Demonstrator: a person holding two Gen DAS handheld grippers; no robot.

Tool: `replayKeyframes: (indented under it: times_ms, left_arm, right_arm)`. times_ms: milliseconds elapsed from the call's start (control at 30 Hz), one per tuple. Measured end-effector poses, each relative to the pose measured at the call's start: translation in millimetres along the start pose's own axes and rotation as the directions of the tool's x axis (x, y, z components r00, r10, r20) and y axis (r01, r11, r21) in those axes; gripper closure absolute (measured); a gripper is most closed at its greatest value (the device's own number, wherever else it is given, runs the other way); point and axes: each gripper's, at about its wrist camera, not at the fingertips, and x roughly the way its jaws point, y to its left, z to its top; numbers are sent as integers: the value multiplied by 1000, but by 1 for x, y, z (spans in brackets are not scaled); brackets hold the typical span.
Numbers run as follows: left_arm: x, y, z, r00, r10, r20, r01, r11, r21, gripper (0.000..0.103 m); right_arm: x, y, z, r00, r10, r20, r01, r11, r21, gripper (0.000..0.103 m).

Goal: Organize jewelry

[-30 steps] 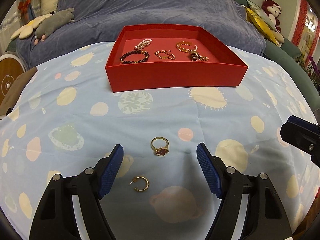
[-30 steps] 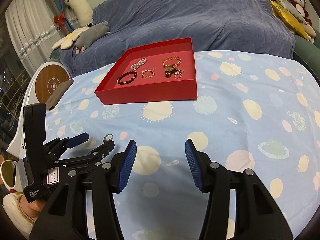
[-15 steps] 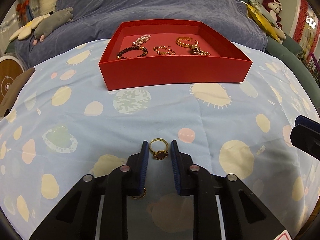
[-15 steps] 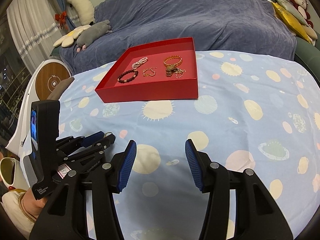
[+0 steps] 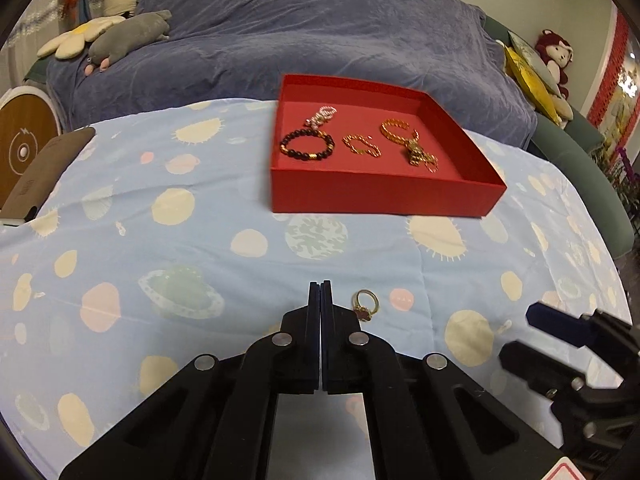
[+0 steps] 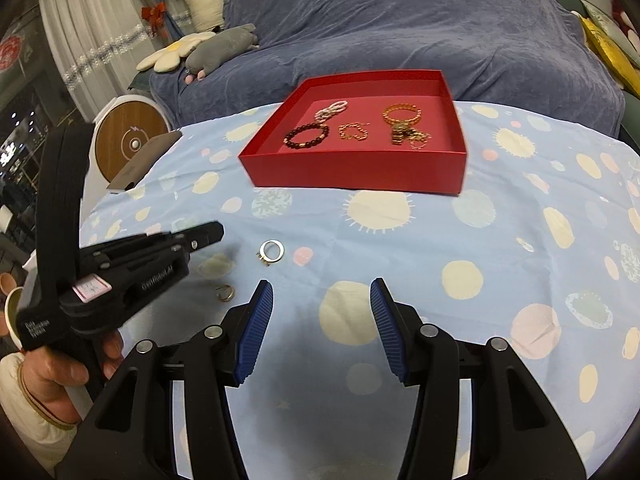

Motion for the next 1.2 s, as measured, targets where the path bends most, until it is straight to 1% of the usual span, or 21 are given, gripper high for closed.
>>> replayKeyframes:
  times_ms: [100,167,200,267,300,333,367,400,500,600,700,733,767,833,933,1000,1033,1200]
  left_arm:
    - [-7,12,2,1000,4,10,-4,1000,-17,103]
    - [-5,15,1,1000,0,-3,0,1000,-25,103]
    - [-2,16,0,1000,-6,-15,6,1000,-29,101]
    - [5,13,-2,999,-20,-31,19,999,-32,94]
    - [9,10,-3,999,-26,-42,25,999,-26,78]
    - [13,6,-3,999,-23,-49,22,1000,-20,58]
    - [16,1,-5,999,-20,-43,19,1000,-15,54]
    - [19,-6,-6,999,-24,-41,24,1000,5,53]
    - [30,-22,-10,999,-16,-52,19,998,65,53]
    - [43,-30,-14,997,-7,-71,14,995,94,53]
    - [51,-37,-16,997,1,-75,8,993,122,64]
    - [51,-40,-17,998,9,-64,-1,990,139,69]
    - [52,-43,-17,998,6,-62,3,989,150,79]
    - [53,-46,-17,999,9,-54,0,987,161,87]
    - [53,-47,-18,999,6,-51,3,987,161,88]
    - [51,-44,-16,999,-1,-47,9,987,157,92]
    - [49,-43,-15,999,-2,-47,9,988,155,92]
    - [32,-24,-6,1000,-7,-22,9,994,107,92]
  right_arm:
    - [9,17,-1,1000,16,-16,-16,999,-37,54]
    - [12,21,0,1000,20,-17,-21,999,-39,54]
    - [12,21,1,1000,17,-15,-18,999,-34,54]
    - [13,16,3,1000,10,-13,-10,1000,-22,54]
    - [13,13,3,1000,6,-13,-6,1000,-13,54]
    - [13,9,3,1000,2,-14,-2,1000,-5,54]
    - [13,6,2,1000,-2,-15,2,1000,1,54]
    - [12,2,2,1000,-8,-17,8,1000,6,54]
    - [10,-6,-1,1000,-17,-21,17,1000,15,54]
    - [8,-10,-1,1000,-19,-22,19,1000,21,54]
    - [5,-13,-1,1000,-17,-19,18,999,28,54]
    - [5,-12,0,1000,-18,-17,18,999,27,54]
    - [4,-12,-1,1000,-20,-15,20,1000,24,54]
    - [5,-12,-1,1000,-20,-16,20,1000,24,54]
    - [6,-13,-1,1000,-22,-20,22,999,28,54]
    - [6,-13,-1,1000,-21,-21,21,999,29,54]
    - [6,-13,-1,1000,-20,-20,21,999,29,54]
    - [8,-5,0,1000,-6,-18,6,1000,19,54]
